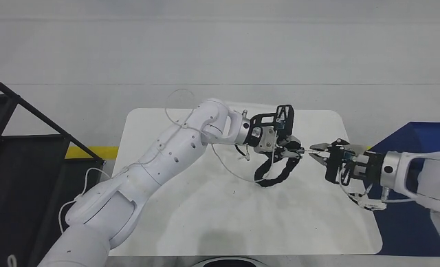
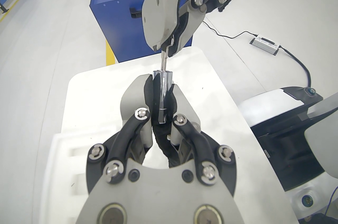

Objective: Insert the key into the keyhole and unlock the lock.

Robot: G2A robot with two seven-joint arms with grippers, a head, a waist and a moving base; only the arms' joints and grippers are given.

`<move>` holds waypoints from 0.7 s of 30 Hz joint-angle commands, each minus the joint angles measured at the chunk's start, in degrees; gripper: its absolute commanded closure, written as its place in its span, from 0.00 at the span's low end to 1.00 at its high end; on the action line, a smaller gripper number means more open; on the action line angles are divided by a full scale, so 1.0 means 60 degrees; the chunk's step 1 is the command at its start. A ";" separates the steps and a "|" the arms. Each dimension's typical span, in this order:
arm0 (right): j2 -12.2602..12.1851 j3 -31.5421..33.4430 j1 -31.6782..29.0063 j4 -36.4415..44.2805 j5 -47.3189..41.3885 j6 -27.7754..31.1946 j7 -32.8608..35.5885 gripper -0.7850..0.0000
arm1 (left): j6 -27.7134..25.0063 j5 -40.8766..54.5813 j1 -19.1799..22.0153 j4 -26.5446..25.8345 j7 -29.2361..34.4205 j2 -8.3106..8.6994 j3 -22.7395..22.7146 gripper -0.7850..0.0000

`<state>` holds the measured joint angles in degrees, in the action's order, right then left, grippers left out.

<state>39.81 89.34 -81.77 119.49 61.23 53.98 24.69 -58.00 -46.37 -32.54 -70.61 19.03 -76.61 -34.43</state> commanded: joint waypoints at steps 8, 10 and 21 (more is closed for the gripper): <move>-0.0049 -0.0480 0.0310 -0.0598 -0.3692 -0.0937 0.1901 1.00 | 0.0000 -0.0087 0.0326 0.0439 -0.0225 -0.0141 0.0409 1.00; -0.0084 -0.0515 0.0403 -0.0615 -0.4265 -0.1247 0.2550 1.00 | 0.0000 -0.0084 0.0379 0.0515 -0.0271 -0.0164 0.0458 1.00; -0.0136 -0.0798 0.0788 -0.0815 -0.6822 -0.3110 0.4409 0.00 | 0.0000 -0.0260 0.0448 0.0743 -0.0511 -0.0167 0.0529 1.00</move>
<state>39.01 84.61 -77.14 114.63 20.59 35.14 50.81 -58.00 -47.64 -29.84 -66.39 15.82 -77.70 -31.17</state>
